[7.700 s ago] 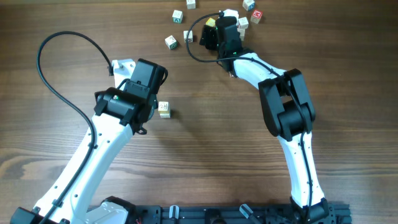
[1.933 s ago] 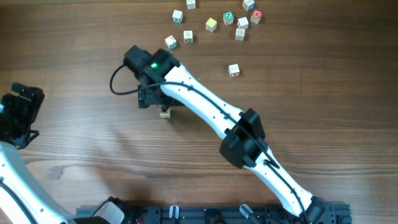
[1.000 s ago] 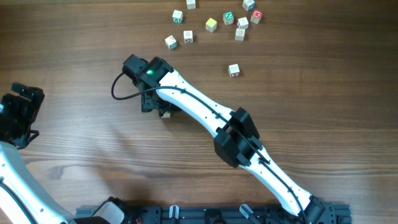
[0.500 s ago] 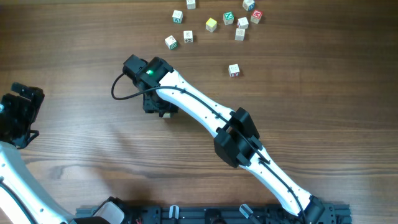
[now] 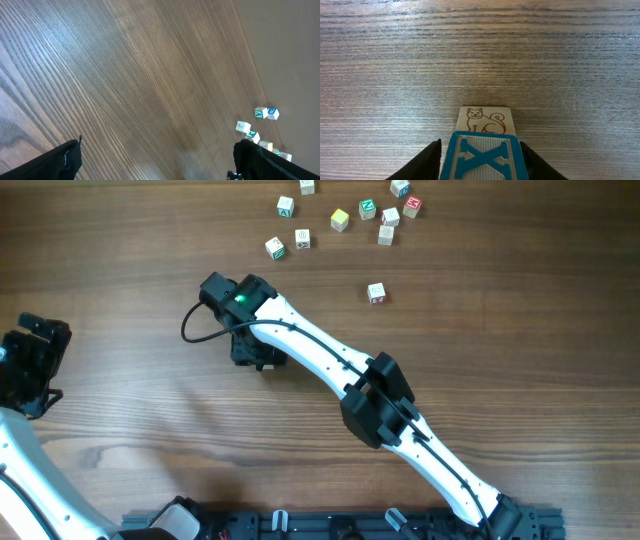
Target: Form a tower
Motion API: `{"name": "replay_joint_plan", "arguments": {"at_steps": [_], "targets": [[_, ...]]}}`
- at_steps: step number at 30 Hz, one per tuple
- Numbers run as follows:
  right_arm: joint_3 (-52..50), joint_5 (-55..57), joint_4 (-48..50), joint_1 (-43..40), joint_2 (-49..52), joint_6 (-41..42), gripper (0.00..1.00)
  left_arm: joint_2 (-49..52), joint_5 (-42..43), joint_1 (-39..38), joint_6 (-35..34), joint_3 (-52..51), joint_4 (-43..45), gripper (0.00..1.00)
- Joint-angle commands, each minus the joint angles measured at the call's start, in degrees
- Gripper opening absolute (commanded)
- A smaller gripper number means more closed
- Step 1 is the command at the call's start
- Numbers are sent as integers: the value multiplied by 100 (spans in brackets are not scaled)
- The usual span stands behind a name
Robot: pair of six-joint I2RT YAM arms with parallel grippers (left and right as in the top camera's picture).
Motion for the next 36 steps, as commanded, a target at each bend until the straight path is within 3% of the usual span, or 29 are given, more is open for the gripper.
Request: {"name": "replay_joint_plan", "arguments": {"at_steps": [1,16,19,20,23,24,31,36], "targets": [[-17,-46,-9,2,149,52,44,31,-17,-11,-28,33,2,100],[-17,-48,-26,2,149,55,24,31,-17,-11,-31,33,2,100],[-17,-46,-13,2,149,48,54,31,-17,-11,-31,33,2,100],[-17,-46,-9,2,149,50,68,31,-17,-11,-31,33,2,100],[-17,-46,-7,2,149,46,96,31,-17,-11,-31,33,4,100],[-17,-46,-7,2,149,17,100,31,-17,-11,-31,31,4,100],[48,-33,-138,-11,13,-752,99,31,-17,-11,-28,31,17,100],[50,15,144,-129,-730,-1235,100,31,-103,-11,-31,31,17,100]]}}
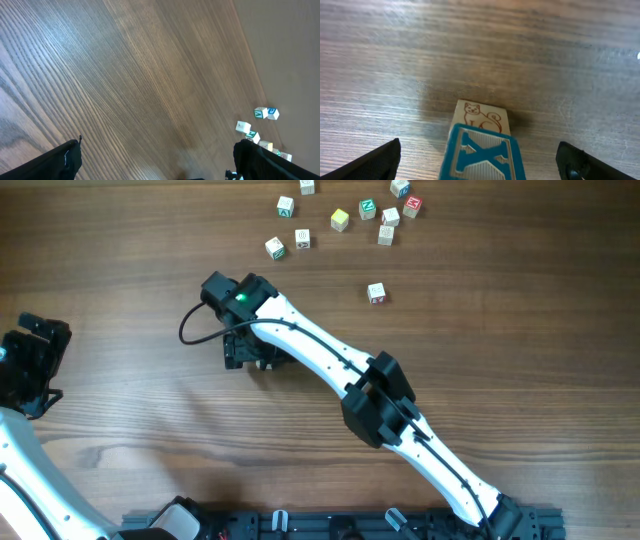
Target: Form a tower
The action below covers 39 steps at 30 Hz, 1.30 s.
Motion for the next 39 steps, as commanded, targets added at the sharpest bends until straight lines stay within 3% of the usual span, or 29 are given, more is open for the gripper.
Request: {"name": "replay_joint_plan", "arguments": {"at_steps": [1,5,9,10,16,23,39], "targets": [[52,22,181,-101,-861,-741,100,31,-98,-11,-28,33,17,100],[52,17,83,-144,-1381,-2048,98,31,-98,-11,-28,31,15,100],[46,-212,48,-149,-1443,-4048,100,33,-98,-11,-28,31,13,100],[7,-527,-28,-146,-1414,-5005,100,33,-98,-11,-28,31,13,100],[-1071,-1086,-79,-116,-1384,-6771,100,31,-96,-11,-31,33,13,100],[-1478,-597,903,-109,-1303,-6876,100,33,-96,-11,-31,33,-7,100],[-1515,-599,1388,-175,-632,-7125,100,33,-96,-11,-31,31,-4,100]]}}
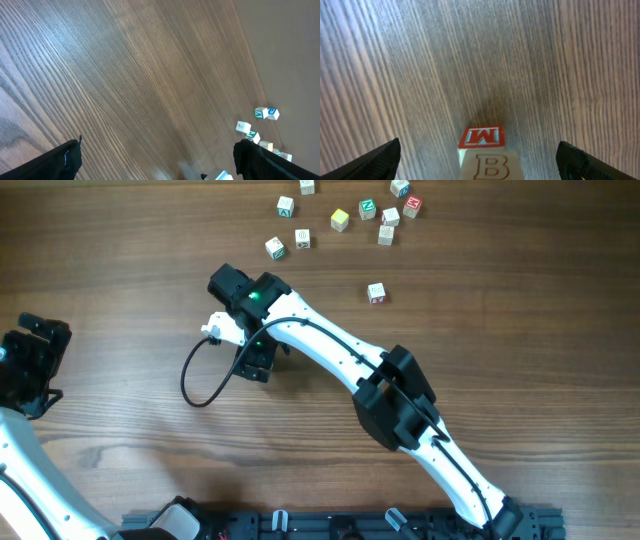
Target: Form a tower
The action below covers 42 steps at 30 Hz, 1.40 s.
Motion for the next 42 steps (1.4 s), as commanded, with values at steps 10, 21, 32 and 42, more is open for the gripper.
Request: {"name": "replay_joint_plan", "arguments": {"at_steps": [10,21,32,42], "targets": [[11,20,22,-39,214,-116,81,33,-96,-11,-28,31,0,100],[11,199,-68,-39,214,-105,52,33,-96,-11,-28,31,0,100],[11,256,-133,-39,214,-114,26,33,-96,-11,-31,33,0,100],[13,256,-129,-39,214,-101,50,33,-96,-11,-31,31,0,100]]}}
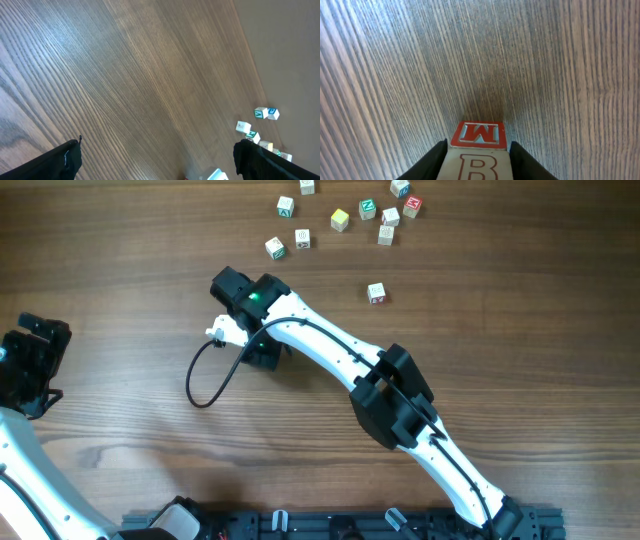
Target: Form a tower
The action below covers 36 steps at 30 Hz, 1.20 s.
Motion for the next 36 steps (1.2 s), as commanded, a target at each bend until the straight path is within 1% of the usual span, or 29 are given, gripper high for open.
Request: {"name": "replay_joint_plan", "arguments": {"at_steps": [1,2,5,8,9,12,16,19,21,23,24,26,27,28,29,30,33,34,36], "targets": [[13,59,-11,-28,107,7,54,33,-96,-11,-31,31,0,100],[13,59,-11,-28,107,4,59,33,-96,-11,-31,31,0,100],[13,59,-11,-28,107,4,70,33,-96,-11,-31,31,0,100],[17,59,-13,-28,105,9,96,33,-96,-11,-28,33,0,100],[24,61,-13,-28,105,7,100,33,-96,-11,-28,31,0,100],[103,61,-28,-28,68,157,100,33,-96,-11,-28,33,0,100],[149,31,-70,-28,-326,520,100,33,-96,-11,-28,31,2,100],[149,-168,20,-28,-929,807,100,33,-96,-11,-28,31,2,100],[149,-245,181,-28,-1685,1051,100,33,-96,-11,-28,31,0,100],[149,-52,59,-87,-2470,1126,100,31,-96,-11,-28,31,0,100],[149,234,-46,-160,-2771,1364,100,31,-96,-11,-28,31,0,100],[149,1134,-385,-501,-3467,2332,100,31,-92,-11,-28,33,-2,100],[149,1335,-566,-721,-3724,2798,100,33,-92,-13,-28,31,-7,100],[149,1344,-719,-946,-3919,3222,100,31,-90,-15,-28,31,-7,100],[149,1314,-938,-1305,-4140,3816,100,31,-90,-15,-28,31,-7,100],[146,1161,-1239,-1794,-4321,4570,100,33,-90,-15,-28,31,-7,100],[103,339,-1589,-2487,-4347,5121,100,33,-90,-15,-28,33,-7,100],[28,-103,-1631,-2610,-4341,5237,100,31,-90,-15,-28,31,-7,100],[-90,-579,-1591,-2658,-4341,5530,100,33,-92,-15,-28,31,-7,100]]}}
